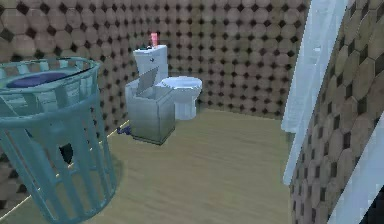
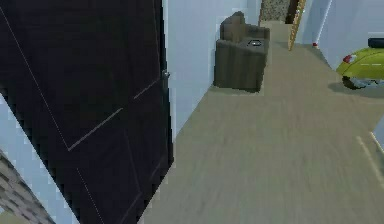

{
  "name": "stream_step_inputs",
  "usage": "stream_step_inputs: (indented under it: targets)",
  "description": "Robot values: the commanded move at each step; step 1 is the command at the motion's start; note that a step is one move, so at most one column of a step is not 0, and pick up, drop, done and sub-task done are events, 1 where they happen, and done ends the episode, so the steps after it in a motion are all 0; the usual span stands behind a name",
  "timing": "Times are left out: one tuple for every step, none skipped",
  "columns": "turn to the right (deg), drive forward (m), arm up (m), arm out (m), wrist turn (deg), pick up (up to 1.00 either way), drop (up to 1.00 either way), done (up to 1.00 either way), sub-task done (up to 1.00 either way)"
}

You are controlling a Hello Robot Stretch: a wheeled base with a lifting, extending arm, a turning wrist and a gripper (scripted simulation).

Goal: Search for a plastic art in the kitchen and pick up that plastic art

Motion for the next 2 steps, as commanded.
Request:
stream_step_inputs:
  targets:
    - [0.0, 0.35, 0.0, 0.0, 0.0, 0.0, 0.0, 0.0, 0.0]
    - [24.0, 0.0, 0.0, 0.0, 0.0, 0.0, 0.0, 0.0, 0.0]
